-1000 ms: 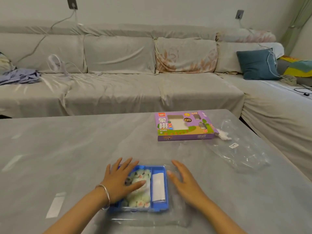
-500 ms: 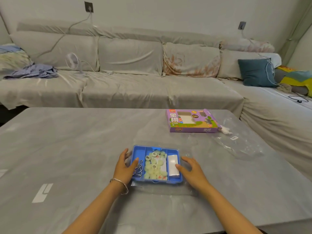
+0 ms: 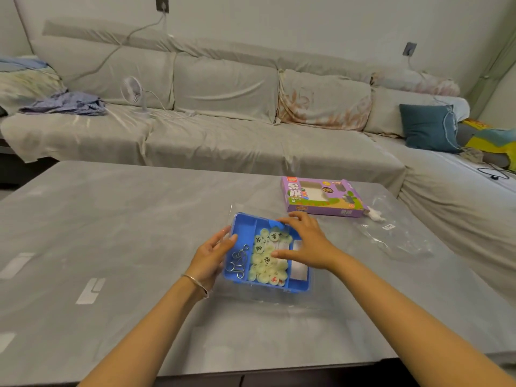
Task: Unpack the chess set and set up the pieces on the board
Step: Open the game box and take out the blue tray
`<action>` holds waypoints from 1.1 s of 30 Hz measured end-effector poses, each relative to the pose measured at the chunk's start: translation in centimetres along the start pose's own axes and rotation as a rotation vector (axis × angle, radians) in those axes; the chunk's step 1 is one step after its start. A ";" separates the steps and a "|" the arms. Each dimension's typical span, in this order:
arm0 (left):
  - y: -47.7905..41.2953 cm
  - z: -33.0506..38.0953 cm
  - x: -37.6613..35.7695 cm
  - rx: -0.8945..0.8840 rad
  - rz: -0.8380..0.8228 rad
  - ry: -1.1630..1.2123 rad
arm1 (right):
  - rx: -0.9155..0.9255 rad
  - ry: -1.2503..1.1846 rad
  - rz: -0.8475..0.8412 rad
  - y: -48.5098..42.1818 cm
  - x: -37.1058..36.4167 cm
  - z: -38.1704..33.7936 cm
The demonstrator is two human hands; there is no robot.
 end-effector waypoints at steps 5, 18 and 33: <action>0.6 0.8 -0.4 -0.055 -0.028 -0.021 | -0.034 0.043 -0.060 -0.9 0.7 -1.6; 0.0 3.2 3.9 -0.031 0.205 0.114 | -0.299 -0.709 0.071 -1.7 4.0 0.6; -0.4 6.4 9.8 -0.209 0.697 0.410 | -0.641 -1.088 0.126 2.2 -8.1 4.0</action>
Point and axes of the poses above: each hand's wrist, its own y-axis away from the middle knuckle, its own x-axis out of the back of the hand, z = x × y, the point moved 7 cm from there along -y, towards the middle knuckle, and after that the axes turned 4 degrees about z, right-handed, at the moved point
